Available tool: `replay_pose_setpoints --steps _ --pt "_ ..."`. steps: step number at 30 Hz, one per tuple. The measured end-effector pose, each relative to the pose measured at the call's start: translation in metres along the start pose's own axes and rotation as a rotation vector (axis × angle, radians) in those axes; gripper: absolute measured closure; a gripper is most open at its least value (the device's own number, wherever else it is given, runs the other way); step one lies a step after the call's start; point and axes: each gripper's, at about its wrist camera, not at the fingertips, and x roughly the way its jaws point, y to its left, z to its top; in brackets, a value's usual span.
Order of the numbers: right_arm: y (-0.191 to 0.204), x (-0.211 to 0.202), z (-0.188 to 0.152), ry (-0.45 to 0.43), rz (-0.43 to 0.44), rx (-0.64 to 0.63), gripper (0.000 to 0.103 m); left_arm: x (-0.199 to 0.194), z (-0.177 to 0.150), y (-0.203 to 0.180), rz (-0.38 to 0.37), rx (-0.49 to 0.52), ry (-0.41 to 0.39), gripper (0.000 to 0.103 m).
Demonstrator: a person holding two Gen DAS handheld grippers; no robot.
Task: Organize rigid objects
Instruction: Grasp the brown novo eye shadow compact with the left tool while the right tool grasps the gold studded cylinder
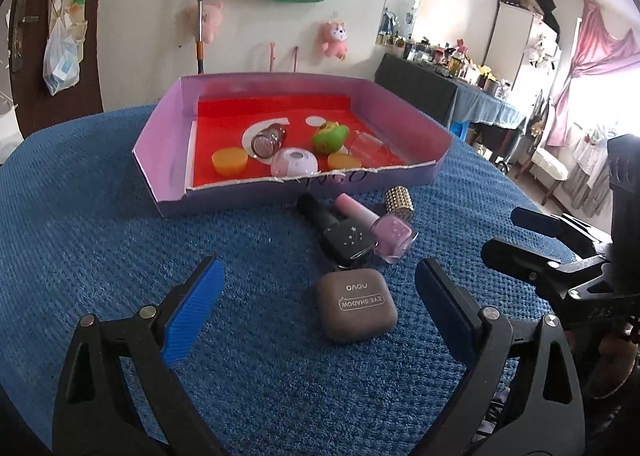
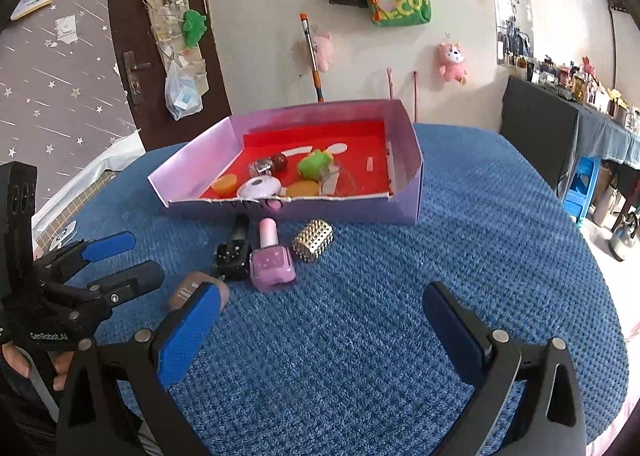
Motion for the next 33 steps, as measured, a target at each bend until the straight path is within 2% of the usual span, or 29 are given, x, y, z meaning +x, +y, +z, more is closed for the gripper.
replay_pose_setpoints --steps 16,23,28,33 --pt "-0.005 0.019 -0.010 0.046 -0.005 0.006 0.000 0.018 -0.004 -0.002 0.017 0.001 0.060 0.005" --pt "-0.011 0.022 -0.009 0.050 -0.011 0.017 0.000 0.038 -0.004 -0.002 0.033 -0.009 0.142 0.006" --pt "-0.018 0.024 -0.008 0.054 -0.020 0.028 0.000 0.047 -0.007 -0.004 0.001 -0.015 0.188 0.005" --pt "-0.023 0.027 -0.006 0.061 -0.027 0.035 0.000 0.054 -0.007 -0.016 0.029 0.041 0.212 0.006"
